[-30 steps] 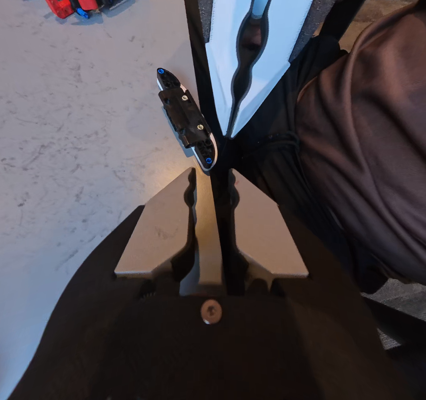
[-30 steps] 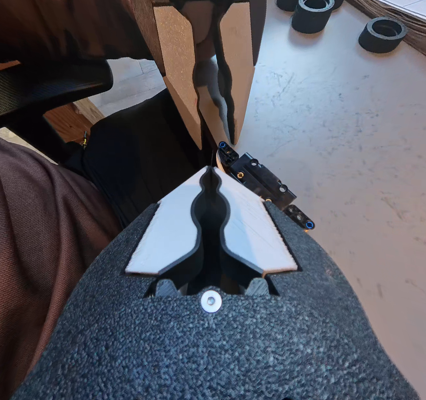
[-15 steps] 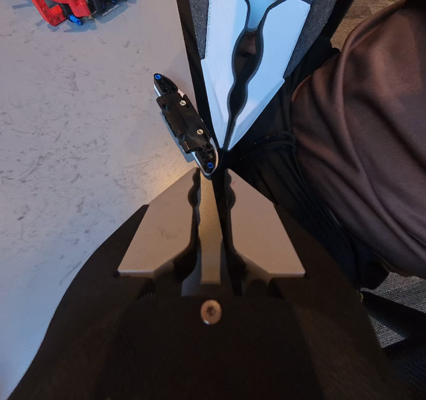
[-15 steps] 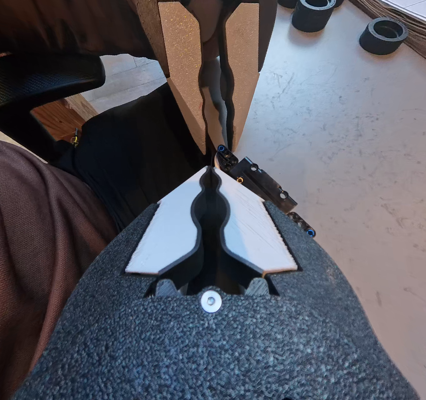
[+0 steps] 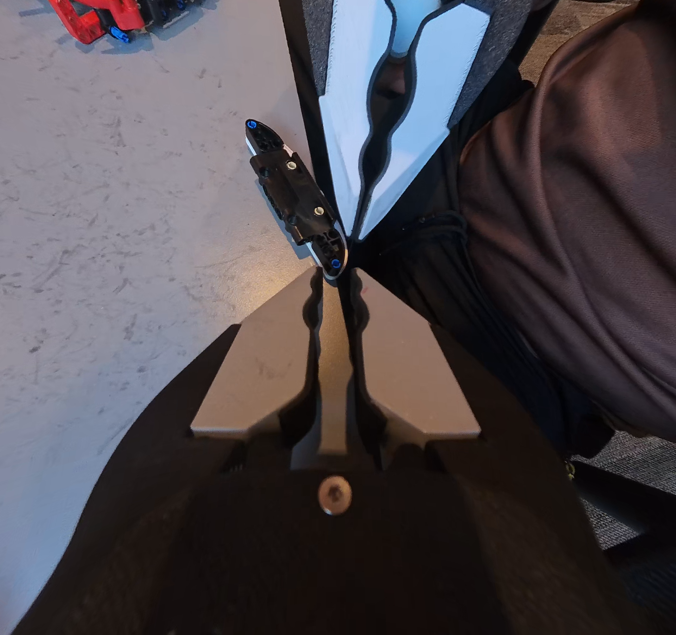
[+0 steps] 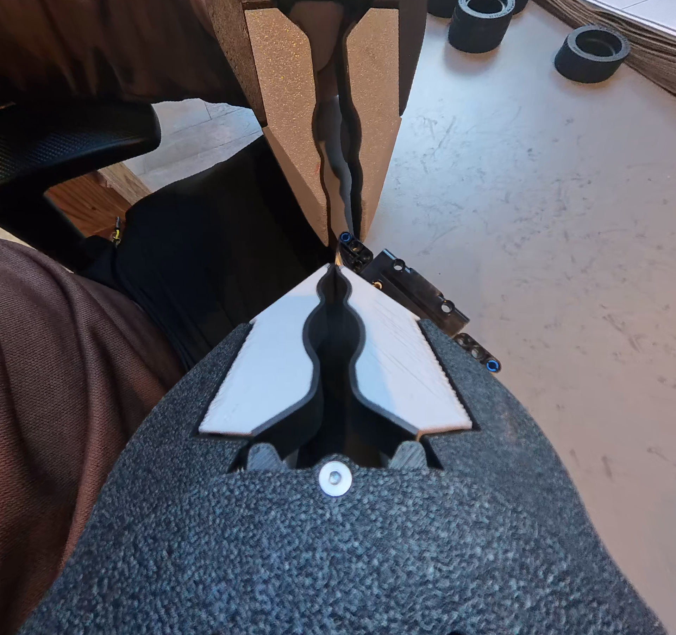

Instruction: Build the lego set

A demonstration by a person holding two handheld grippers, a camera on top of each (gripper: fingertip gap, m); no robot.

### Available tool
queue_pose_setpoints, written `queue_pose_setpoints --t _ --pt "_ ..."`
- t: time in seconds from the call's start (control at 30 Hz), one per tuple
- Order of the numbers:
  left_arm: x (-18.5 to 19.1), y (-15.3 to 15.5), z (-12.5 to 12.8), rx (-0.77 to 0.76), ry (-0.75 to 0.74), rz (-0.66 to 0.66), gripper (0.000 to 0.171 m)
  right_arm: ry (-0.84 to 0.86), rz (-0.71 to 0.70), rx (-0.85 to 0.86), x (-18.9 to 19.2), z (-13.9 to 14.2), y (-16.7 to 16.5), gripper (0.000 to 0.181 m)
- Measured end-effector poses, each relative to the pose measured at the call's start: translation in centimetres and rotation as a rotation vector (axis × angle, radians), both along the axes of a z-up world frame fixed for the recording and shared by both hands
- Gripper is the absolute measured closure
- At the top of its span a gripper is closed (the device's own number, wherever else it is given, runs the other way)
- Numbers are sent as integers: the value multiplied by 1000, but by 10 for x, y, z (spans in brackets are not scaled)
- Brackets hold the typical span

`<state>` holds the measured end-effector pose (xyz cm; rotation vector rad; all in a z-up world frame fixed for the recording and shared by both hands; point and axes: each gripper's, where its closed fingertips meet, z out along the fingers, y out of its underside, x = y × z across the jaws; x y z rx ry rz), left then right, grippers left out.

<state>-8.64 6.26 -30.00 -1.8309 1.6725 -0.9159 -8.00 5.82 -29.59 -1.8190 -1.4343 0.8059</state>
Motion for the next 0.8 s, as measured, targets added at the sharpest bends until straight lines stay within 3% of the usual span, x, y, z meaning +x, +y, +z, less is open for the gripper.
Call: queue_pose_setpoints --t 0.8 --pt "0 -1 2 -25 -14 -6 162 102 -73 -76 -1 -1 0 181"
